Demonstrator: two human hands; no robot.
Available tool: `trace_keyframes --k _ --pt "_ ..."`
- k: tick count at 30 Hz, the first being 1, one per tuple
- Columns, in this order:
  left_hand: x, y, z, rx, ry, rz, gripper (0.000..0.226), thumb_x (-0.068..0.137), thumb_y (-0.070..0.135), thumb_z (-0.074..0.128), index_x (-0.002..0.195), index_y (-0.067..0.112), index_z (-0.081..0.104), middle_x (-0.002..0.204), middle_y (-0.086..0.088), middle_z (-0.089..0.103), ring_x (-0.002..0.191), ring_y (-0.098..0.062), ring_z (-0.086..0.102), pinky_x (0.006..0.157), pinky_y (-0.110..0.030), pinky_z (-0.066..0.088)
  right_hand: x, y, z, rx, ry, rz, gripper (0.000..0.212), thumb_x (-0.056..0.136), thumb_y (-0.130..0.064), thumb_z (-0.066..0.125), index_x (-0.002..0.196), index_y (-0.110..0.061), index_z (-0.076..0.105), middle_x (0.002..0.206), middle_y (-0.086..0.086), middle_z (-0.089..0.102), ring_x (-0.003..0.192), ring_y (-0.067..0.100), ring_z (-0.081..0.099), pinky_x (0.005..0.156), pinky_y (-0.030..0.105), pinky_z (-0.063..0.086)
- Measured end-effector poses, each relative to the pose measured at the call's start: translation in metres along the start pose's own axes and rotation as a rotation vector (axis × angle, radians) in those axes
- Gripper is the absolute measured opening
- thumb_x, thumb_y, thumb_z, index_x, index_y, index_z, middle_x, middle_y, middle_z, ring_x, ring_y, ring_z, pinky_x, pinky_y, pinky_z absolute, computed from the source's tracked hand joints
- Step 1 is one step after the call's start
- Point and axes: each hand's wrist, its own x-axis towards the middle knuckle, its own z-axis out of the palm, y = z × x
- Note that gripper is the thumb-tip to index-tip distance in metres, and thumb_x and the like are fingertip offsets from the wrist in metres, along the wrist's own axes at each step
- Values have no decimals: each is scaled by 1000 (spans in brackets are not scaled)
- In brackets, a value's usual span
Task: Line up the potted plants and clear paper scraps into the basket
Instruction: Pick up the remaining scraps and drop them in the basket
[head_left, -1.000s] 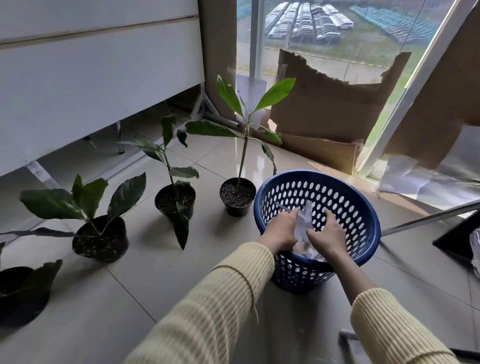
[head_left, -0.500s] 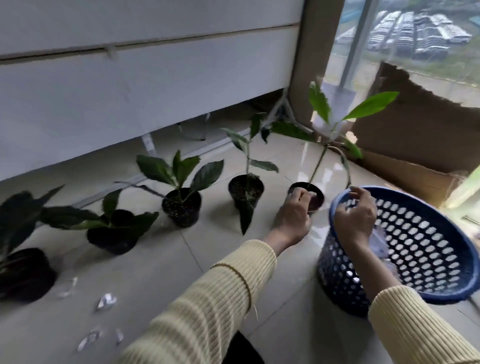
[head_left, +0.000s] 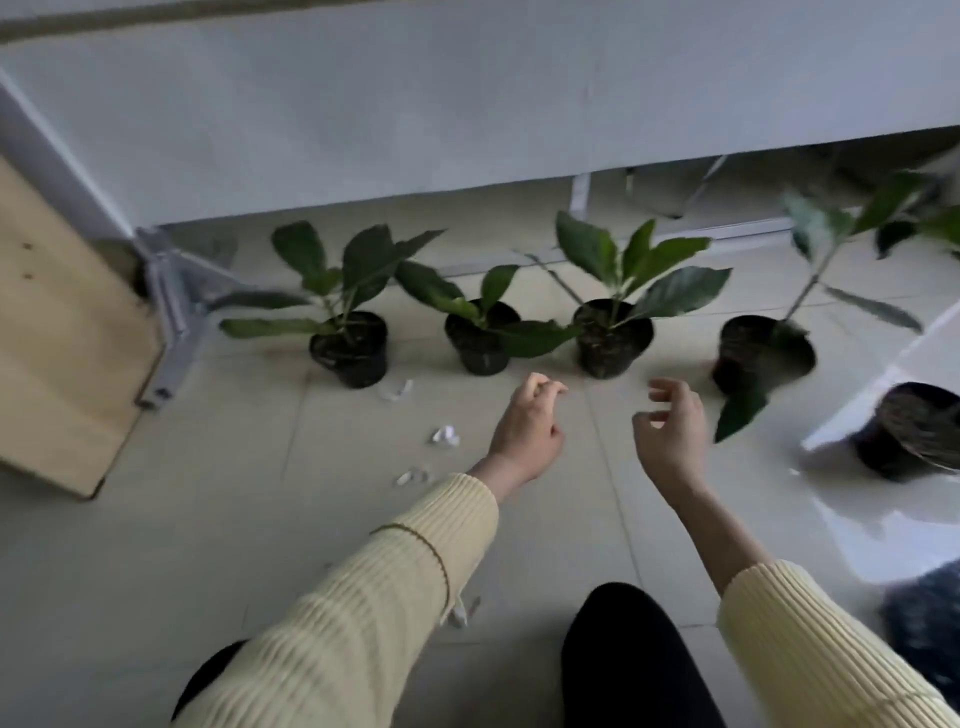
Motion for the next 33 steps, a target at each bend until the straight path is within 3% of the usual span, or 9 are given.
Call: trace_keyframes --k 3,6,13,15,17,19,24,28,33 --pt "-29 -54 -16 39 18 -141 49 77 1 57 124 9 50 124 -9 42 112 -24 48 94 -23 36 -23 -1 49 11 -200 27 40 84 -3 56 122 -14 52 114 3 50 78 12 54 69 27 44" --pt "-65 -101 -25 49 24 -275 51 74 1 58 124 9 50 122 -10 43 108 -27 51 94 -27 39 -53 7 92 -22 -389 81 42 85 -6 58 124 -18 50 116 3 49 80 14 55 65 23 43" --pt "-161 -185 -18 48 -18 -594 50 78 4 60 126 6 47 128 -12 41 114 -28 49 98 -28 36 -128 50 164 -177 -810 371 53 84 -10 62 133 -15 43 130 17 45 92 27 54 80 39 52" --pt "-184 -202 -12 41 -41 -673 49 79 6 61 126 7 47 130 -11 40 115 -27 49 98 -29 37 -145 59 173 -267 -887 392 59 83 -12 65 136 -17 40 132 17 42 84 25 54 70 37 54" --pt "-202 -217 -6 33 -57 -747 49 78 6 62 125 7 48 129 -10 40 115 -27 50 98 -29 39 -160 66 180 -346 -932 397 62 81 -15 67 136 -20 38 130 16 39 74 21 51 53 30 50" --pt "-214 -230 -2 22 -45 -838 49 77 7 63 124 8 48 128 -10 40 112 -27 52 96 -30 40 -173 73 185 -407 -953 391 66 77 -16 71 134 -21 39 128 15 36 72 21 52 48 28 47" --pt "-231 -256 7 -18 77 -1002 46 76 7 59 121 12 50 122 -9 41 102 -28 57 84 -27 43 -196 80 199 -473 -932 278 54 70 -16 76 117 -20 50 113 8 32 58 18 56 54 24 51" --pt "-229 -276 9 -23 166 -1061 38 78 8 60 114 8 49 120 -12 43 100 -31 57 81 -31 45 -208 78 214 -524 -933 159 39 69 -13 74 103 -20 57 109 5 34 69 20 54 72 29 54" --pt "-215 -297 10 -6 192 -1017 35 79 16 66 109 8 51 113 -11 50 100 -30 56 78 -29 42 -207 71 240 -517 -952 63 23 76 -6 64 96 -15 64 105 8 49 71 21 52 67 24 46"
